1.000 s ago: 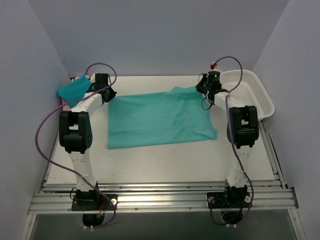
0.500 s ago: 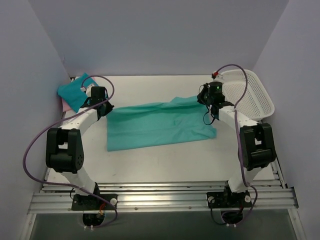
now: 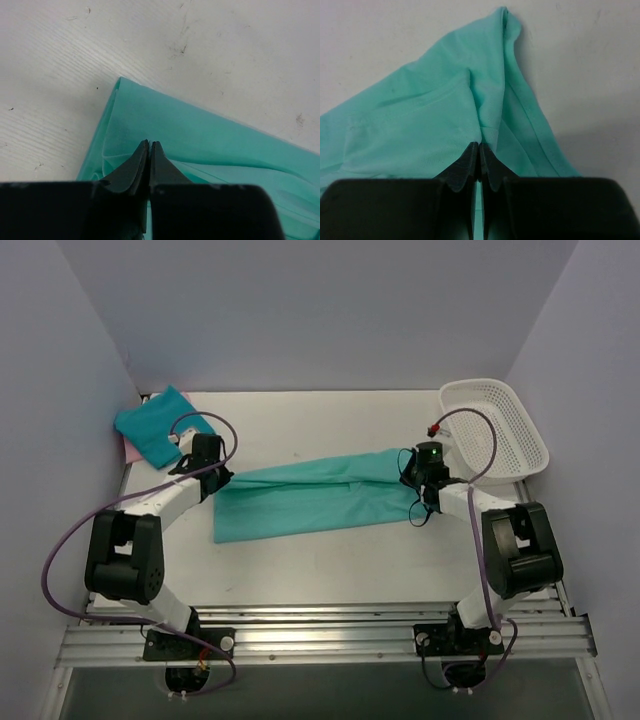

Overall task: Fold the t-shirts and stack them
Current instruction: Fold the other side of the tshirt into a rectangle

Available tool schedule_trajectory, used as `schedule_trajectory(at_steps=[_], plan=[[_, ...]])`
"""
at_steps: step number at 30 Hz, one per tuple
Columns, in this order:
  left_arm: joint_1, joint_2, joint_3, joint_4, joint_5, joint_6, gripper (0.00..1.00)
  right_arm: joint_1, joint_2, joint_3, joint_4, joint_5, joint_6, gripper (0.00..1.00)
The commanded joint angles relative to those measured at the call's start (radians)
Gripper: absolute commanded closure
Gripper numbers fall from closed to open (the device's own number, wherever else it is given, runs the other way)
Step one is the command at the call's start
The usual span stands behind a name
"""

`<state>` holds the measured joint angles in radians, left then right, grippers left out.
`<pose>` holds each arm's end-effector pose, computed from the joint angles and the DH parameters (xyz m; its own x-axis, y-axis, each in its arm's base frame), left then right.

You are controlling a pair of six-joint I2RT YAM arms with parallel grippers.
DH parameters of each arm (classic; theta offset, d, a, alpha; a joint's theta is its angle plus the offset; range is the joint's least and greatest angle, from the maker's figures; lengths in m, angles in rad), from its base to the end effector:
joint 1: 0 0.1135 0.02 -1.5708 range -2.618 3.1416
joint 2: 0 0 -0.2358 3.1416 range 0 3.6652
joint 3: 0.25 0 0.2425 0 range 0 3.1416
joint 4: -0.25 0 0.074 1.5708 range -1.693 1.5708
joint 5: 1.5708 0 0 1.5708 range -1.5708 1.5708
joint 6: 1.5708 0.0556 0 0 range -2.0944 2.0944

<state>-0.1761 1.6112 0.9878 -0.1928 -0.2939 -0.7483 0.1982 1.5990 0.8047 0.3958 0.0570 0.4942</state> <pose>0.3400 -0.0441 0.1680 -0.5068 -0.5713 -0.6456 -0.5083 0.8029 -0.3114 0.3472 0.0665 0.1734 -0.4037 0.4019 -0.8219 0.0527 0.9071 0.4177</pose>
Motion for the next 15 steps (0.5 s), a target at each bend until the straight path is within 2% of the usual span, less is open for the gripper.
schedule_trajectory(at_steps=[1,2,5,6,7,8,10,11,14,15], plan=[[-0.022,-0.013,-0.015,-0.013,-0.103,-0.052,0.98,0.007,-0.002,-0.044,0.057,0.069,0.037,1.0],[-0.023,0.001,-0.017,-0.035,-0.111,-0.062,0.97,0.007,0.006,-0.048,0.055,0.07,0.046,1.0],[-0.03,0.029,-0.024,-0.071,-0.123,-0.095,0.84,0.009,0.027,-0.053,0.037,0.092,0.058,1.0],[-0.031,0.033,-0.026,-0.083,-0.128,-0.106,0.76,0.009,0.033,-0.053,0.031,0.108,0.067,1.0],[-0.033,0.041,-0.026,-0.094,-0.129,-0.123,0.57,0.009,0.036,-0.049,0.011,0.119,0.073,0.99],[-0.033,0.041,-0.032,-0.108,-0.132,-0.131,0.5,0.009,0.036,-0.047,-0.001,0.128,0.079,0.92],[-0.033,0.033,-0.043,-0.126,-0.14,-0.166,0.31,0.009,0.03,-0.044,-0.05,0.179,0.108,0.7],[-0.033,0.026,-0.058,-0.129,-0.142,-0.171,0.3,0.01,0.018,-0.045,-0.06,0.187,0.119,0.52],[-0.034,-0.034,-0.093,-0.135,-0.158,-0.213,0.18,0.021,-0.02,-0.048,-0.097,0.231,0.145,0.08],[-0.034,-0.052,-0.103,-0.134,-0.169,-0.229,0.16,0.03,-0.033,-0.045,-0.118,0.24,0.15,0.07]])
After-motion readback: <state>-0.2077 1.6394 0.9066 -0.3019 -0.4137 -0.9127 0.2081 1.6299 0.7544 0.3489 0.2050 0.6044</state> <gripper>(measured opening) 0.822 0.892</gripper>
